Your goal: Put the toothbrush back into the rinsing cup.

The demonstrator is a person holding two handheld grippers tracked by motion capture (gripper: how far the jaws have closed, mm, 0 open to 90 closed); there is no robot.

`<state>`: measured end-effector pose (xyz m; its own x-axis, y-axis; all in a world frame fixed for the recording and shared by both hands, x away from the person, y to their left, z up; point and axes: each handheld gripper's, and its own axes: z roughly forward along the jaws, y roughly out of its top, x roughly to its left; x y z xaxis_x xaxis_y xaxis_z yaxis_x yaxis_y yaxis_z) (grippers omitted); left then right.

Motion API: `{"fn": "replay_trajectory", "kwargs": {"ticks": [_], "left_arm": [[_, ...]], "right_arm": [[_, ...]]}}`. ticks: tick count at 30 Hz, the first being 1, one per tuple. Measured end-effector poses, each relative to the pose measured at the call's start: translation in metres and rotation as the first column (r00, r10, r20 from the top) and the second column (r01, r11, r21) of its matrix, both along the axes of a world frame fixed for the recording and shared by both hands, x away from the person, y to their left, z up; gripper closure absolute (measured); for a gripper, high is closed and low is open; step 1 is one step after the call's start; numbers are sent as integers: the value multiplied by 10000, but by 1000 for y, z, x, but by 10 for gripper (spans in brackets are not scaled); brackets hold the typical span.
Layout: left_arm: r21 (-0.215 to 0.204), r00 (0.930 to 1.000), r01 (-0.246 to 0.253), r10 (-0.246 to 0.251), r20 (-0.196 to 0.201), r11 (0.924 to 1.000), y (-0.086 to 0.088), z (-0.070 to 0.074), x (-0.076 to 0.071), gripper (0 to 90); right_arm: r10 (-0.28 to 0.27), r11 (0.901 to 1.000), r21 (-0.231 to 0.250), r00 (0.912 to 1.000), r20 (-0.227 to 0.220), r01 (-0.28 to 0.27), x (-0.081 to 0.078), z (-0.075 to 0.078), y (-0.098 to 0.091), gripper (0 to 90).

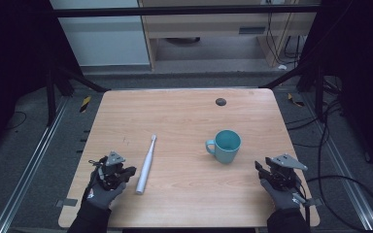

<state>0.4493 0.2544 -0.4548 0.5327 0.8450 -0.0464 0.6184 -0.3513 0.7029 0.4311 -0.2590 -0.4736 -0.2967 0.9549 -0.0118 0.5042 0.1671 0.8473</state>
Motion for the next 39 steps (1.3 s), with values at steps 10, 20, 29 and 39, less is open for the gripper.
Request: {"fn": "replay_trajectory", "kwargs": {"ticks": [10,20,29,39], "left_arm": [[61,9988,-402,404,-264,9992,-6,12,9,608],[428,9963,-338,370,-773,9985,-17,21,26,475],[668,9852,-353,460,-1654,9971,-28,12,43,425],[1134,9705,73,203,-2403,9935,-48,2,53,448]], "right_arm": [[45,10000,14,10000,-88,-45,0,-1,-2,524],[58,10000,-38,9998,-205,-59,2,-2,-1,513],[79,9999,-150,9996,-258,-83,3,-1,0,506],[93,9996,-260,9994,-333,-102,4,-2,-2,502]]}}
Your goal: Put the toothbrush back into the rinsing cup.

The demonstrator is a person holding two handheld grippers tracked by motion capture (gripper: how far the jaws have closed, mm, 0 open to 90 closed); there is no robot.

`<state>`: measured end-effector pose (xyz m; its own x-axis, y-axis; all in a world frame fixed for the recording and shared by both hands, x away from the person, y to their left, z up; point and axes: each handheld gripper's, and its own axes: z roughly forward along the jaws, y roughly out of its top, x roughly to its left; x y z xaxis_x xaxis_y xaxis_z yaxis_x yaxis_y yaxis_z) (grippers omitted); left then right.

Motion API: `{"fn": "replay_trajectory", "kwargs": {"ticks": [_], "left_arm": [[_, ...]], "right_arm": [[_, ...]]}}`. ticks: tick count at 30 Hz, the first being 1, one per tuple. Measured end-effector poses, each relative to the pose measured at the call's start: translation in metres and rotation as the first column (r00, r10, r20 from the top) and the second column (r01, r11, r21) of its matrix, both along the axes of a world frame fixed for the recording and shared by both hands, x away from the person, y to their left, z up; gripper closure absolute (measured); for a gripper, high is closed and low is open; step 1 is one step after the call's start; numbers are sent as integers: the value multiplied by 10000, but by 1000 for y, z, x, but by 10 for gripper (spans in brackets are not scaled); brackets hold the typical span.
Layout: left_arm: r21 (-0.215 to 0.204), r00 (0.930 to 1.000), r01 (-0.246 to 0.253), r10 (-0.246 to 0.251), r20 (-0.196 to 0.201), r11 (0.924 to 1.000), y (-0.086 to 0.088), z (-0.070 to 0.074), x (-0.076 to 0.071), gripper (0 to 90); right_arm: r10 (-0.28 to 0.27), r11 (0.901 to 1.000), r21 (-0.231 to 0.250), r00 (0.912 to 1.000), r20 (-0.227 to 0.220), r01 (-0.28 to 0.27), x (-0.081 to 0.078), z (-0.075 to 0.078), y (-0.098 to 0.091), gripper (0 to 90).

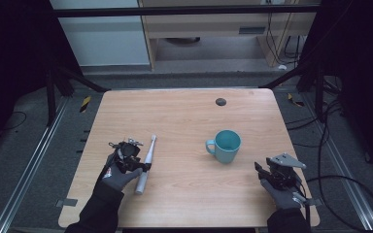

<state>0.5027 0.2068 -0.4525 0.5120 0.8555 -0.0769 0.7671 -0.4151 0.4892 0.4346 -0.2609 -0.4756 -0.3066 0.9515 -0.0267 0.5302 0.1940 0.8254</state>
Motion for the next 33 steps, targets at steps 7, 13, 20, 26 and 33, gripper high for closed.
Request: {"fn": "replay_trajectory", "kwargs": {"ticks": [7,13,20,26,33], "left_arm": [[382,9987,19,1,-515,9993,-6,-7,6,450],[471,9962,-29,69,-866,9989,-7,-12,10,482],[532,9929,-230,290,-1151,9983,-7,-15,14,545],[596,9923,-223,294,-1207,9980,-7,-15,15,607],[688,9914,-165,253,-1282,9975,-5,-14,16,655]], "right_arm": [[19,10000,-3,10000,-41,-19,1,0,0,502],[43,10000,-11,10000,-71,-43,1,-1,0,502],[33,10000,-36,10000,-67,-34,1,-1,0,503],[29,10000,-22,10000,-66,-29,1,-1,0,502],[29,10000,-7,10000,-72,-29,0,0,0,503]]}}
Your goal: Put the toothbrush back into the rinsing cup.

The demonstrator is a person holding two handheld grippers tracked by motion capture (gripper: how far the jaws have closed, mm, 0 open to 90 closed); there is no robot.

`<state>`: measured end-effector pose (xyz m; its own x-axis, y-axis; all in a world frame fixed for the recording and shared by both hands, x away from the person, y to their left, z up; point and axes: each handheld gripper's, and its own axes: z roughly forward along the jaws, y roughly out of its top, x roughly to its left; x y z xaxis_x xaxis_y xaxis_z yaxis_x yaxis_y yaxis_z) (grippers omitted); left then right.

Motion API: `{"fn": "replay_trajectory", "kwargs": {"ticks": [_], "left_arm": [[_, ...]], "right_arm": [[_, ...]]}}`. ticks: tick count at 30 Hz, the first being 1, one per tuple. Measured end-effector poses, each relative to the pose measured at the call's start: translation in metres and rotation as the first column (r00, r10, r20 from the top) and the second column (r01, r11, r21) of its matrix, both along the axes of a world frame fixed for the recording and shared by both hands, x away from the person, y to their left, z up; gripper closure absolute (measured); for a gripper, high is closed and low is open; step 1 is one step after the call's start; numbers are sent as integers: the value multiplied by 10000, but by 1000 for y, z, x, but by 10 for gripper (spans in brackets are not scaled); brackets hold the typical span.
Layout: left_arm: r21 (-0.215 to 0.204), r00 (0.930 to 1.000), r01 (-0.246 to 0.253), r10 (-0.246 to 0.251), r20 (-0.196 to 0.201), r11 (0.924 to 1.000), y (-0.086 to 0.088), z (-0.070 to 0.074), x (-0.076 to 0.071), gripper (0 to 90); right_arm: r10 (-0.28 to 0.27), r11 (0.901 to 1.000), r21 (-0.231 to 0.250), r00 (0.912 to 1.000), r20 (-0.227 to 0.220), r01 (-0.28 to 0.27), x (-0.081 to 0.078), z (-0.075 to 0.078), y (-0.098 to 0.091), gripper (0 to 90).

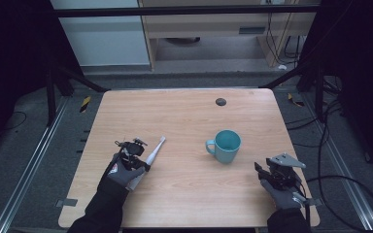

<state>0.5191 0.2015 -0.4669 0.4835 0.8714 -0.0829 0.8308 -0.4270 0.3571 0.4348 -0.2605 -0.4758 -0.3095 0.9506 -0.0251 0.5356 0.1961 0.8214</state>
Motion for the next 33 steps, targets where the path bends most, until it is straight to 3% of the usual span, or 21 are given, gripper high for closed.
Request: {"fn": "replay_trajectory", "kwargs": {"ticks": [9,11,17,19,21,22,23,24,25,26,27,30,31,32,33], "left_arm": [[8,9996,51,-51,277,10000,1,0,-3,659],[-158,9993,101,-96,367,9998,3,2,-4,659],[-729,9917,150,-56,1282,9972,5,26,-13,660],[-1160,9808,253,-22,1951,9929,2,41,-18,659],[-1271,9766,300,-20,2152,9914,0,45,-20,660],[-1367,9721,342,-12,2345,9900,-1,48,-20,660],[-1491,9622,459,-36,2723,9878,-5,53,-21,660],[-1491,9622,459,-36,2723,9878,-5,53,-21,660],[-1628,9512,487,40,3086,9855,-8,58,-21,659],[-1628,9512,487,40,3086,9855,-8,58,-21,660],[-1723,9457,477,110,3249,9839,-9,60,-20,660],[-2120,9239,415,433,3801,9764,-13,70,-17,659],[-2392,9090,417,625,4121,9701,-18,77,-14,659],[-2504,9020,408,722,4258,9673,-20,80,-12,660],[-2504,9020,408,722,4258,9673,-20,80,-12,659]], "right_arm": [[-19,10000,-22,10000,22,19,-1,0,-1,504],[-29,10000,-42,10000,68,30,-1,0,-1,505],[-41,10000,-63,10000,50,41,-1,0,-1,505],[-35,10000,-54,10000,68,36,-1,0,0,502],[-42,10000,-42,10000,78,42,-1,0,0,497],[-72,10000,9,9999,97,72,-1,0,0,490],[-80,10000,30,9999,98,80,-1,0,0,486],[-79,10000,-2,9999,114,79,-1,-1,0,482],[-76,10000,9,9999,123,76,0,-1,0,479],[-76,10000,9,9999,123,76,0,-1,0,479],[-74,10000,7,9999,130,74,0,-1,1,477],[-38,10000,-13,9999,142,38,0,-1,2,475],[-30,10000,45,9999,148,29,0,-1,3,472],[-25,10000,36,9999,158,25,0,-1,3,470],[-25,10000,36,9999,158,25,0,-1,3,470]]}}
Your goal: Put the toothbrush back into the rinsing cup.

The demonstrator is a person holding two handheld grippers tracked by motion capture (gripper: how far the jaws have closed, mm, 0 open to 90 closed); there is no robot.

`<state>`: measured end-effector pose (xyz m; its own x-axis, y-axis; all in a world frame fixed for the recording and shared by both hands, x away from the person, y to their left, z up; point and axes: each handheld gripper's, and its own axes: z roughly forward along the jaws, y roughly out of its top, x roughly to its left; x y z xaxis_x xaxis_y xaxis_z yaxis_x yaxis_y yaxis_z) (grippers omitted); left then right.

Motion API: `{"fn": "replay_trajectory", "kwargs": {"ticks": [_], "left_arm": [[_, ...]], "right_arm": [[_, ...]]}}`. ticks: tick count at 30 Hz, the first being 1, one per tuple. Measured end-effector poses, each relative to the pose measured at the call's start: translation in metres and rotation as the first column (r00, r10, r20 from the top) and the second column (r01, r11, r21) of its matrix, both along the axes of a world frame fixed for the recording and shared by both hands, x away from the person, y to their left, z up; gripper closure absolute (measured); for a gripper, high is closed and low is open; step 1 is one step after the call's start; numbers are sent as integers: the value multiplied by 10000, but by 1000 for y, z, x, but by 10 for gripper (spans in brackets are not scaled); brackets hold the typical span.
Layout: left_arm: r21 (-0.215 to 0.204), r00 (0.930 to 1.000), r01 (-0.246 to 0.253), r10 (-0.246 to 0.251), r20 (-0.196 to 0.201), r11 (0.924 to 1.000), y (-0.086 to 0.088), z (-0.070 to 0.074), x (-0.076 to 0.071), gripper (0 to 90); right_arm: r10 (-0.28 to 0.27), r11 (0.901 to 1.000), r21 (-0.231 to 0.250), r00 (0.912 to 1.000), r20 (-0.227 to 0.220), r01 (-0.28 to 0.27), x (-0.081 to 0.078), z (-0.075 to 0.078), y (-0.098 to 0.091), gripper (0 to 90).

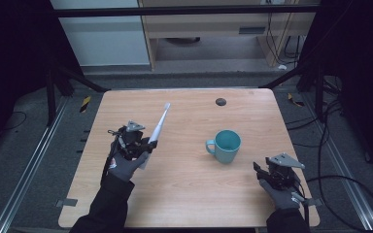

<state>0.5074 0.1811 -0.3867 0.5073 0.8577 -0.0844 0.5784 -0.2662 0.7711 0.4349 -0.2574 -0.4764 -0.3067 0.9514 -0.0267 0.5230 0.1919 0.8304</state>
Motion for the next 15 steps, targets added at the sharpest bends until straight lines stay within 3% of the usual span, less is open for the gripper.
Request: {"fn": "replay_trajectory", "kwargs": {"ticks": [2,3,4,5,9,13,15], "left_arm": [[-288,9988,-89,103,487,9995,-9,9,6,659],[-288,9988,-89,103,487,9995,-9,9,6,660],[-455,9969,-128,163,770,9989,-16,15,10,659],[-455,9969,-128,163,770,9989,-16,15,10,660],[-944,9894,-77,212,1434,9955,-38,26,17,659],[-1195,9854,-4,207,1688,9928,-53,30,22,659],[-1343,9800,85,184,1981,9909,-69,32,25,659]], "right_arm": [[-5,10000,-45,10000,40,5,0,0,-1,462],[-5,10000,-45,10000,40,5,0,0,-1,462],[-22,10000,-40,10000,70,23,0,0,-1,455],[-22,10000,-40,10000,70,23,0,0,-1,455],[-44,10000,0,9999,117,44,1,0,0,446],[-46,10000,19,9999,131,45,1,-1,-1,437],[-12,10000,52,9999,130,12,1,-1,-1,435]]}}
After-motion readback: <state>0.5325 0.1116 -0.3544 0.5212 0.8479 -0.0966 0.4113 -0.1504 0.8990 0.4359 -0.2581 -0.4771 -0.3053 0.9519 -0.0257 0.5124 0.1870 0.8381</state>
